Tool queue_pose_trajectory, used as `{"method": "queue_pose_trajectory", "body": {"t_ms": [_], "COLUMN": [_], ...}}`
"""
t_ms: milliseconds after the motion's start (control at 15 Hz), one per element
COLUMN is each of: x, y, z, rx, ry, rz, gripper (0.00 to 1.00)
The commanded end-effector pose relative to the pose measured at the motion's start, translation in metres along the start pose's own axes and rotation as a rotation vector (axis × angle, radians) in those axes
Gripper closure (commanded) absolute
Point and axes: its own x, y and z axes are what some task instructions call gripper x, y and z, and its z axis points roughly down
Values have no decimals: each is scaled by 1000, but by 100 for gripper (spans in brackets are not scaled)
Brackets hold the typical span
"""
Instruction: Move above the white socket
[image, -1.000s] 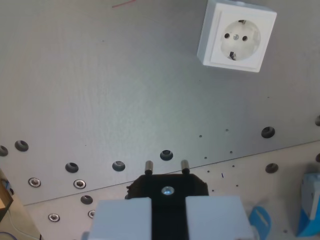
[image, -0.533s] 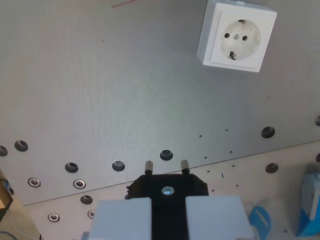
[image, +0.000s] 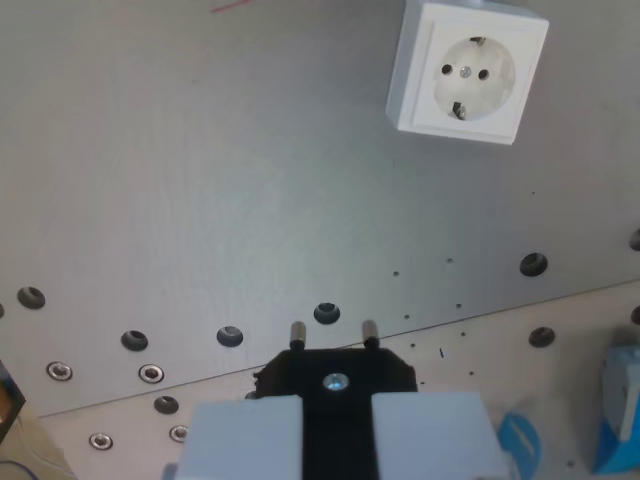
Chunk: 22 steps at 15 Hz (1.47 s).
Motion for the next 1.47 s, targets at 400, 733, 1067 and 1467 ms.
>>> {"method": "queue_pose_trajectory", "body": {"t_ms": [400,733,1067,1467], "x": [4,5,8,12], "y": [13,23,32,43], "z": [27,44,62,85], "rx": [10,8,5,8], "ry": [73,83,80,85], "rz": [50,68,88,111], "gripper": [100,100,100,100]}}
